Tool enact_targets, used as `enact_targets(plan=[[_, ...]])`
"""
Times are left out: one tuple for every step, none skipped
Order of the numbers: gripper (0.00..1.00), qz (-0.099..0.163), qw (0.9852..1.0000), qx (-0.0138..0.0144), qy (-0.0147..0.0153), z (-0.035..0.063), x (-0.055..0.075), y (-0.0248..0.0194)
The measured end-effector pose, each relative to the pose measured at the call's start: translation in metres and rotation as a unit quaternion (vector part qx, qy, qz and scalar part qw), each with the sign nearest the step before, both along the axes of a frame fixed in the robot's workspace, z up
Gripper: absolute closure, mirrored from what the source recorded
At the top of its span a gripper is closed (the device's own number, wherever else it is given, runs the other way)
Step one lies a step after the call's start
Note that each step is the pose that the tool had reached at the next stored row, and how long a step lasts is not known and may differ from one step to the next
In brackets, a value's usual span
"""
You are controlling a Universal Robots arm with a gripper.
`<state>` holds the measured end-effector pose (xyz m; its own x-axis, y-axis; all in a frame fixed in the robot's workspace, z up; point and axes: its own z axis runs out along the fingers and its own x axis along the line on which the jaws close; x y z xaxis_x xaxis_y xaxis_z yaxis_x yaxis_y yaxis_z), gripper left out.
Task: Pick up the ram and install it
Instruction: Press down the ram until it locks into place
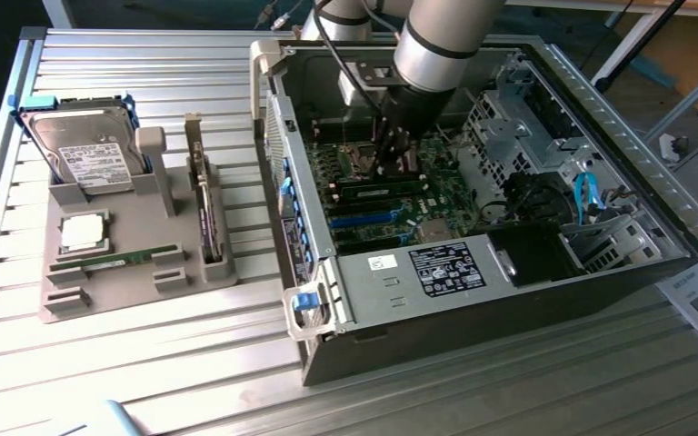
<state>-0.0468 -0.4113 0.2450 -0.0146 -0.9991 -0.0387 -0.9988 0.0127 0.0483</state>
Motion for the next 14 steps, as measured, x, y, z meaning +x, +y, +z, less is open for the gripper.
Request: enact_targets(plan=[[0.90, 0.000, 1.0000, 0.0001, 0.0000, 0.0000, -0.003, 0.0000], [0.90, 0.000, 1.0000, 0.0001, 0.0000, 0.0000, -0.005, 0.0000], [0.90, 0.000, 1.0000, 0.0001, 0.0000, 0.0000, -0.007, 0.0000], [0.90, 0.000, 1.0000, 0.0002, -0.0001, -0.0001, -0.010, 0.0000], [0.90, 0.000, 1.0000, 0.0002, 0.0000, 0.0000, -0.012, 0.0000], [0.90, 0.000, 1.0000, 0.0002, 0.0000, 0.0000, -0.014, 0.0000], [0.90, 0.000, 1.0000, 0.0002, 0.0000, 0.0000, -0.018, 0.0000], [0.90, 0.000, 1.0000, 0.0002, 0.0000, 0.0000, -0.021, 0.0000], [0.90, 0.000, 1.0000, 0.0003, 0.0000, 0.0000, -0.026, 0.0000], [0.90, 0.000, 1.0000, 0.0002, -0.0001, 0.0000, -0.029, 0.0000], [0.90, 0.000, 1.0000, 0.0003, -0.0001, 0.0000, -0.031, 0.0000], [0.90, 0.000, 1.0000, 0.0003, -0.0001, 0.0000, -0.033, 0.0000], [0.90, 0.000, 1.0000, 0.0003, -0.0001, 0.0000, -0.036, 0.0000], [0.90, 0.000, 1.0000, 0.0003, -0.0001, -0.0001, -0.037, 0.0001]])
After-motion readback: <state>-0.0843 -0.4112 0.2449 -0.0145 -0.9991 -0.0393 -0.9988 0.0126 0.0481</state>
